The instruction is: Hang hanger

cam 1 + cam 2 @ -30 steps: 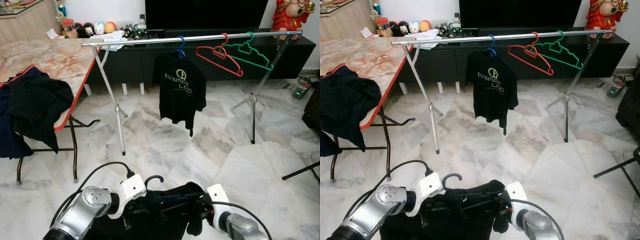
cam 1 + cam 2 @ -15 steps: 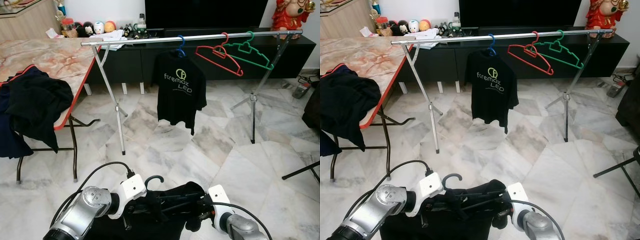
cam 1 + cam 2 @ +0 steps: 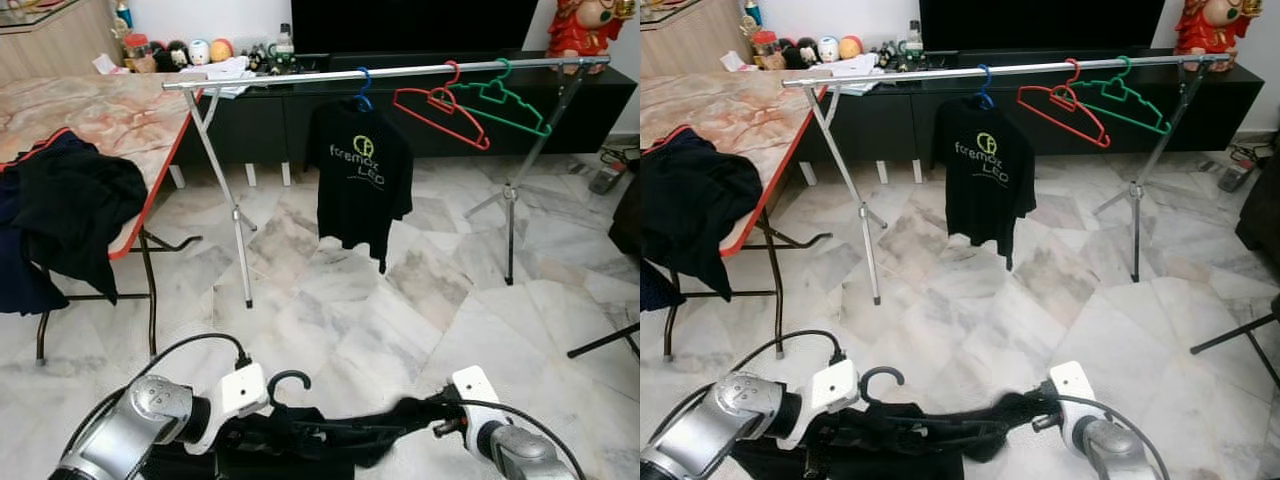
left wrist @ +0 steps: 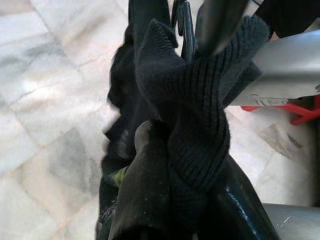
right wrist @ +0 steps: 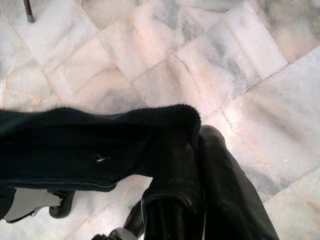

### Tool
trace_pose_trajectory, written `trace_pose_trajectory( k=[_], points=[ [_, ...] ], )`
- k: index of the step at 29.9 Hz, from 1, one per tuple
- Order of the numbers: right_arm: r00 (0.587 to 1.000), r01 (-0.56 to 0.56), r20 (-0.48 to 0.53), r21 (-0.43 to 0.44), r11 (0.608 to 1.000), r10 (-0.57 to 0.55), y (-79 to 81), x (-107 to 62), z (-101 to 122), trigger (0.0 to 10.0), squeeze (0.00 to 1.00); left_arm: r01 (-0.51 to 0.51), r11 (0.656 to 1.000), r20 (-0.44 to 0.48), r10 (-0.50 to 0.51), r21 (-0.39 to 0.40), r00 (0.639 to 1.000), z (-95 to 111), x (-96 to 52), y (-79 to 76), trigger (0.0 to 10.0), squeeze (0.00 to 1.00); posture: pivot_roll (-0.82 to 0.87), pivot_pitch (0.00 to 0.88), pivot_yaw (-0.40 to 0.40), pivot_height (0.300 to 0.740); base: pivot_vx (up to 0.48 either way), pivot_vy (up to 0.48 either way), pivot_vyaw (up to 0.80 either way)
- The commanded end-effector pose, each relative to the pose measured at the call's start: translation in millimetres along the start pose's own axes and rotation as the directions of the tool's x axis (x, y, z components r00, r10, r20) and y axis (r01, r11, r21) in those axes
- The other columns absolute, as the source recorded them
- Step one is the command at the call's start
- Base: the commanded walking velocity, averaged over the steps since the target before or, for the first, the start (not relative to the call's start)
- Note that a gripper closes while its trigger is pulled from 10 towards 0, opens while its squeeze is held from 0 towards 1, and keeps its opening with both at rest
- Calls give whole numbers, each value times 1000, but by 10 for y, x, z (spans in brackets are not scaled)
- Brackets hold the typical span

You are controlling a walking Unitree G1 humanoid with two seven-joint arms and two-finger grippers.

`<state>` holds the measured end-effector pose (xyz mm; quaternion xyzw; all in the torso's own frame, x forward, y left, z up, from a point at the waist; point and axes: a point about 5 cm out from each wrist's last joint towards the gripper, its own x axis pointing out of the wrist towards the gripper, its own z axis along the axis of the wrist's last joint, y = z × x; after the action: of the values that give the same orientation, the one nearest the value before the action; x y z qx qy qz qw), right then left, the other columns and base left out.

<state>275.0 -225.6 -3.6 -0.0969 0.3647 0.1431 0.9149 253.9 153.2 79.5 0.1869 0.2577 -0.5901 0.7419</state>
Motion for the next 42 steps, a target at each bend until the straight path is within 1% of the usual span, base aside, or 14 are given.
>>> trace_pose_trajectory(
  k=[1, 4, 5, 6, 7, 9, 10, 22, 30, 33, 36, 37, 38, 42],
  points=[
    [1000, 15, -4, -8, 1000, -15, -52, -18, -11, 0, 0, -20, 1000, -21, 20, -5, 1000, -38, -42, 22, 0, 0, -31, 124, 34, 740, 0, 0, 0],
    [1000, -3, -1, -13, 1000, 3, -18, -5, -9, 0, 0, -22, 1000, -17, 22, -5, 1000, -23, -14, 20, 0, 0, -32, 122, 35, 740, 0, 0, 0],
    [1000, -6, -1, -18, 1000, 6, -7, 0, -5, 7098, 0, -20, 1000, -14, 20, -5, 1000, -14, -1, 15, 0, 0, -33, 122, 35, 740, 0, 0, 0],
    [1000, -6, -1, -18, 1000, 6, -7, 0, -5, 7098, 0, -20, 1000, -14, 20, -5, 1000, -14, -1, 15, 0, 0, -33, 122, 35, 740, 0, 0, 0],
    [1000, -15, 11, -21, 1000, 15, 16, 11, 19, 10000, 0, -18, 1000, -11, 18, -4, 1000, 1, 21, 7, 0, 0, -33, 122, 36, 740, 0, 0, 0],
    [999, -25, 25, -9, 1000, 25, 25, 15, 41, 10000, 0, -17, 1000, -10, 17, -4, 1000, 7, 31, 3, 0, 0, -33, 122, 36, 740, 0, 0, 0],
    [998, -45, 41, 3, 999, 45, 38, 18, 69, 10000, 1000, -15, 1000, -9, 15, -3, 1000, 11, 38, -1, 0, 0, -32, 122, 36, 740, 0, 0, 0],
    [937, -335, 45, -164, 928, 346, 206, -58, 107, 10000, 1000, 7, 1000, -47, -7, 6, 999, -24, 76, -43, 0, 0, -34, 119, 39, 740, 0, 0, 0],
    [847, -358, 370, -135, 924, 382, 31, -227, 614, 10000, 1000, 3, 1000, -43, -3, 0, 999, -39, 148, -38, 0, 0, -41, 100, 49, 740, 0, 0, 0],
    [779, -443, 398, -197, 875, 484, 64, -306, 708, 10000, 1000, 11, 1000, -117, -7, 29, 993, -89, 160, -33, 0, 0, -43, 92, 54, 740, 0, 0, 0],
    [701, -565, 310, -308, 765, 642, 208, -353, 679, 10000, 1000, 19, 998, -202, -5, 67, 979, -150, 164, -12, 0, 0, -45, 86, 56, 740, 0, 0, 0],
    [669, -610, 267, -337, 717, 694, 266, -367, 655, 10000, 714, 16, 997, -219, 2, 80, 976, -154, 166, 6, 0, 0, -43, 83, 57, 740, 0, 0, 0],
    [631, -657, 212, -366, 659, 747, 335, -382, 624, 10000, 0, 13, 996, -230, 9, 93, 973, -149, 168, 29, 0, 0, -43, 82, 57, 740, 0, 0, 0],
    [570, -731, 57, -421, 538, 819, 479, -377, 522, 10000, 0, 17, 994, -228, 8, 109, 974, -98, 182, 60, 0, 0, -43, 81, 58, 740, 0, 0, 0]
  ],
)
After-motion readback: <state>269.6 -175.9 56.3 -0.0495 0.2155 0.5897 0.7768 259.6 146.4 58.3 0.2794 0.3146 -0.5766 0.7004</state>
